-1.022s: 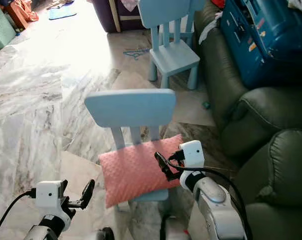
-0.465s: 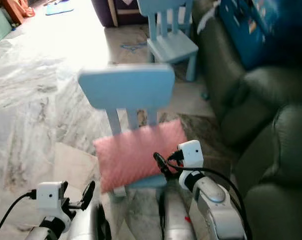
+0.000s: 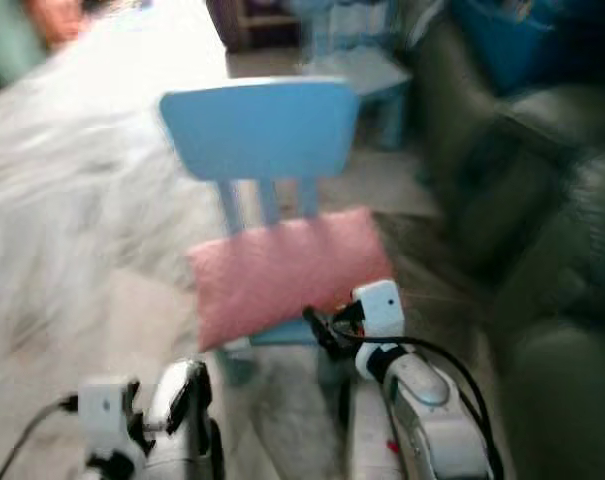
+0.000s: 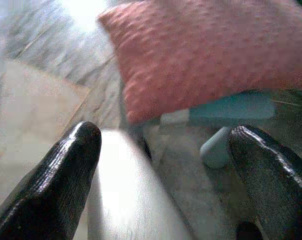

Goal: Move the pillow to the sofa

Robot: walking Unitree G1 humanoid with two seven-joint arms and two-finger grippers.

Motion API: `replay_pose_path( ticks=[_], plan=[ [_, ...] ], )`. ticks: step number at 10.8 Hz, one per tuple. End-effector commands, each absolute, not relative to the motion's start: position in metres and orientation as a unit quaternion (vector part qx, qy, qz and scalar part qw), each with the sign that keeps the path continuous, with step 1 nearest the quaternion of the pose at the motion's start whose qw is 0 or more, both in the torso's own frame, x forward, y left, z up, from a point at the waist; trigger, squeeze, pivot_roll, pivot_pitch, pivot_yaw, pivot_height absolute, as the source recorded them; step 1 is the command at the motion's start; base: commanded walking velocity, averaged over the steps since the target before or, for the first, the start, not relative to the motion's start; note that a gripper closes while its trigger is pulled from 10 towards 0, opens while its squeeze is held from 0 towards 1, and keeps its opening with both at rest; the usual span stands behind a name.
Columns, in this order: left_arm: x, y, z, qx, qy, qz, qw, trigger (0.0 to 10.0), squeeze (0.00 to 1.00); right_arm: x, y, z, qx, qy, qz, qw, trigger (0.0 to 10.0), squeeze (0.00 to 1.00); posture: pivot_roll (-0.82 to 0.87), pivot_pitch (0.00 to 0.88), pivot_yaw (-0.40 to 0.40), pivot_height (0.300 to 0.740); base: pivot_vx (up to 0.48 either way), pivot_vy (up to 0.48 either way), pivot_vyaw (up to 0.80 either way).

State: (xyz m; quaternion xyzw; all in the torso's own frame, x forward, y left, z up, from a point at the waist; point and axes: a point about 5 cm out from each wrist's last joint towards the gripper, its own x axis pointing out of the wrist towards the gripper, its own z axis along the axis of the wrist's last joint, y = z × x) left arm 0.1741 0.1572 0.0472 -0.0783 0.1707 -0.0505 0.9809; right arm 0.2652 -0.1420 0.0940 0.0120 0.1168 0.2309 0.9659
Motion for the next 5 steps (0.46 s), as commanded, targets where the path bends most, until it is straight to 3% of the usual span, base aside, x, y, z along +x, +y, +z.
replay_pose_path(
  ticks=[1,5],
  plan=[
    [0.1725,0.1623,0.0491,-0.069,0.168,-0.042,0.982,10.0,0.0,0.2641,-0.1393,0.0958,0.016,0.113,0.236,0.965,10.0,0.0,-0.16,0.286,0.05,0.584,0.0,0.0,0.0],
    [0.1724,0.162,0.0491,-0.069,0.169,-0.041,0.982,10.0,0.0,0.2658,-0.1376,0.0968,0.014,0.109,0.242,0.964,10.0,0.0,-0.16,0.285,0.049,0.584,0.0,0.0,0.0]
  ],
)
